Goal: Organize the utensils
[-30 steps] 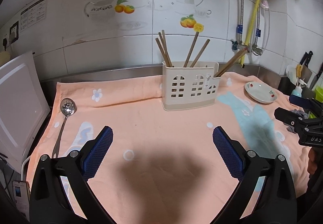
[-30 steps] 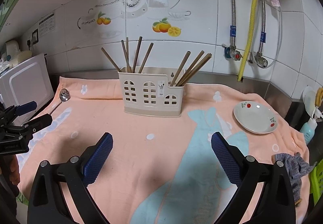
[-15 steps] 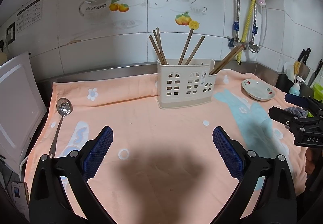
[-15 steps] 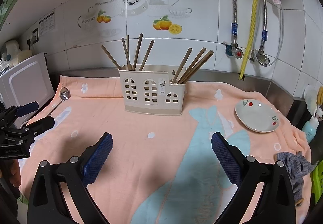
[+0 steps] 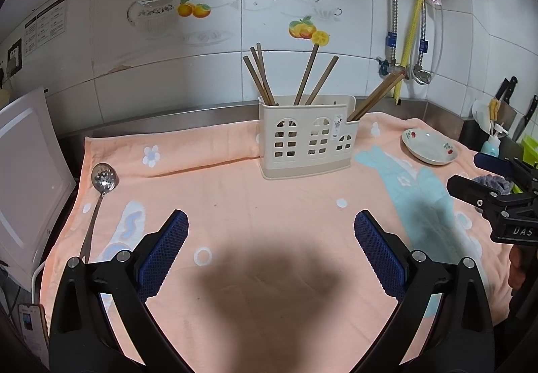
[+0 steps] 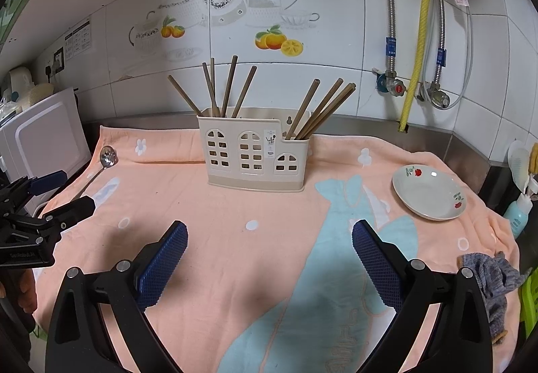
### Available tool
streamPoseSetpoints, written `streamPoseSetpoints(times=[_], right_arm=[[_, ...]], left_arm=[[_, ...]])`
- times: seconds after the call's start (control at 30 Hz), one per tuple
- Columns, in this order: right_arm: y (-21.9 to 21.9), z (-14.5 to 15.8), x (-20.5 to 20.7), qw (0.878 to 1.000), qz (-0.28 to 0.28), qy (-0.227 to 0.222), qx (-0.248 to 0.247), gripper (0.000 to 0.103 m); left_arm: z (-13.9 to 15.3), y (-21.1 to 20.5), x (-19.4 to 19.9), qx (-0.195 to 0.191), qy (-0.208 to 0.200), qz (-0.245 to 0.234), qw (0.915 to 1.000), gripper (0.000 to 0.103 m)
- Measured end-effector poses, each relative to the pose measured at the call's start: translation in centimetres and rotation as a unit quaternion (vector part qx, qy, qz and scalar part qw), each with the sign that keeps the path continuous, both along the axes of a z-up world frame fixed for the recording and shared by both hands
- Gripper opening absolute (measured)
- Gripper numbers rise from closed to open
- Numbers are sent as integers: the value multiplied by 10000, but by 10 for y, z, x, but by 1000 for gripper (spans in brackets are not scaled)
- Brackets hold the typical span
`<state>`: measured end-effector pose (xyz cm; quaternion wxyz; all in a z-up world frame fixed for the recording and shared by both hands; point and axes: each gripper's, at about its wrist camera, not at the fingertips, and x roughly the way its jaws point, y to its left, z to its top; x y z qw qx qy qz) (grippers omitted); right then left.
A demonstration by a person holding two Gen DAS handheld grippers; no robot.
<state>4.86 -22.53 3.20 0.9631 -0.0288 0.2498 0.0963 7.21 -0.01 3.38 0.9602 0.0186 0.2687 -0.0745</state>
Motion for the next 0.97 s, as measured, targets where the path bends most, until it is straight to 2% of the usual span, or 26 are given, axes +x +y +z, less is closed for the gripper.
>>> streamPoseSetpoints(times=[0.97], right_arm=[[6, -5, 1, 10000, 70, 70, 2, 95]], left_arm=[[-3, -3, 2, -18, 57, -7, 10000, 98]])
